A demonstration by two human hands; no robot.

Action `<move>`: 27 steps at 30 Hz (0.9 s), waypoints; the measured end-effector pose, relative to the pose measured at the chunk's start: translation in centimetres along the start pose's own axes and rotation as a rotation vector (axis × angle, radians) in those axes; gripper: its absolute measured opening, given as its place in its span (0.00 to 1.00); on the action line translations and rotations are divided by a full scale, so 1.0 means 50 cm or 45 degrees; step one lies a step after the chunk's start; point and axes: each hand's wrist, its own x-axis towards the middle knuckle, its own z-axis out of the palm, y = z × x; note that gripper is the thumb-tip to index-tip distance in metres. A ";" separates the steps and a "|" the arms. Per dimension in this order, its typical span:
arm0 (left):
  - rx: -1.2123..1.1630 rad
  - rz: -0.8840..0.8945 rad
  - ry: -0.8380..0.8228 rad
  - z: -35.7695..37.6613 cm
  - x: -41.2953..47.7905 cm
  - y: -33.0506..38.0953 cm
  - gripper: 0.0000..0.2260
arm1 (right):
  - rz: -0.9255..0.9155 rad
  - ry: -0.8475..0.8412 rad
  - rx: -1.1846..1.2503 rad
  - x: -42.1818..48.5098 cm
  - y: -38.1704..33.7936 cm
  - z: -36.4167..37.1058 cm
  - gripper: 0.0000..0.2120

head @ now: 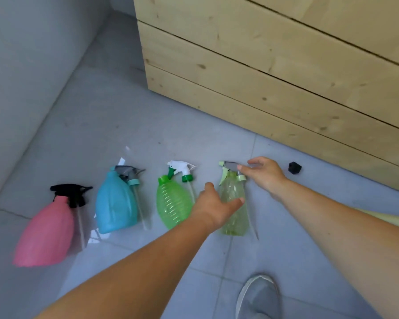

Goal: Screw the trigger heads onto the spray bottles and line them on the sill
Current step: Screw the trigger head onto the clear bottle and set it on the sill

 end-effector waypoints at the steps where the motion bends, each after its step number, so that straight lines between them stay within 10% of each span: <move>1: 0.028 -0.020 0.016 0.008 0.009 -0.003 0.38 | -0.006 0.000 -0.008 0.010 0.004 0.005 0.26; 27: -0.148 0.197 0.069 0.003 -0.146 0.031 0.20 | -0.083 -0.150 0.231 -0.103 -0.156 -0.102 0.16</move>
